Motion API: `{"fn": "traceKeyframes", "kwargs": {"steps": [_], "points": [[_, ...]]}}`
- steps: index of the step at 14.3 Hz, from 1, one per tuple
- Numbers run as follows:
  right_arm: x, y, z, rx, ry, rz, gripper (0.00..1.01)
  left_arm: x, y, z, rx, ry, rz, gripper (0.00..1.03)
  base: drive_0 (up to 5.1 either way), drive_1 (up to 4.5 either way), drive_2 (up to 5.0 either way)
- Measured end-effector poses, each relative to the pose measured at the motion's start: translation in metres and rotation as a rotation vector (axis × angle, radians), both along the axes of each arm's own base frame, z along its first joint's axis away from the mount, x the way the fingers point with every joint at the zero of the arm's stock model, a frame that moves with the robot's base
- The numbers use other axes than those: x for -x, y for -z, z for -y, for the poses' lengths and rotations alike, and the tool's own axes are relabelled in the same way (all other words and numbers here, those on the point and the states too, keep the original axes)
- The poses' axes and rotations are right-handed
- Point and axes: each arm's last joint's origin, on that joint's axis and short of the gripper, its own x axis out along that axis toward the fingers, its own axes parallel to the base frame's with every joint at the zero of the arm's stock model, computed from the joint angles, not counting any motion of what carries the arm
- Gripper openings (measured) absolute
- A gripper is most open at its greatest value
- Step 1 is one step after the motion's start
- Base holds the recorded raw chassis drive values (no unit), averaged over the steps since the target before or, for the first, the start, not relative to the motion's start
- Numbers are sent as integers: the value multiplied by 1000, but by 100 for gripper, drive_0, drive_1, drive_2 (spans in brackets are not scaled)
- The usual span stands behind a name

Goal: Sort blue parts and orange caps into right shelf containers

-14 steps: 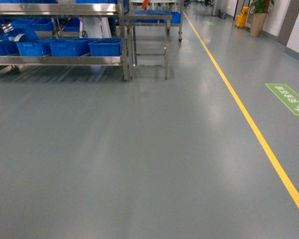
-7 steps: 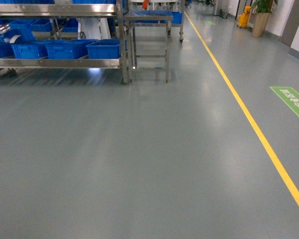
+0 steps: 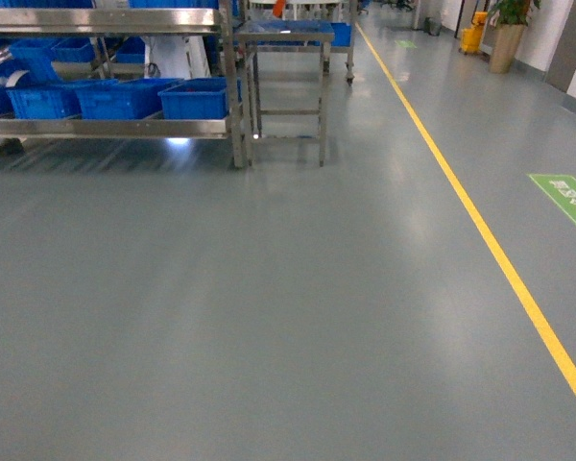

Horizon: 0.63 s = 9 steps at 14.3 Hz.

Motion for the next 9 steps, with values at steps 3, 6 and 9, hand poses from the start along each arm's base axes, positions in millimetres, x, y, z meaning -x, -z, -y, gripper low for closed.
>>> {"fn": "traceKeyframes", "kwargs": {"steps": [3, 6, 9], "points": [[0, -1, 0, 0, 0, 6, 45, 0, 0, 0, 0, 0, 0, 44, -1, 419, -421], [0, 0, 0, 0, 0, 4, 45, 0, 0, 0, 0, 0, 0, 44, 10, 430, -410], [0, 0, 0, 0, 0, 3, 45, 0, 0, 0, 0, 0, 5, 44, 3, 422, -417]]}}
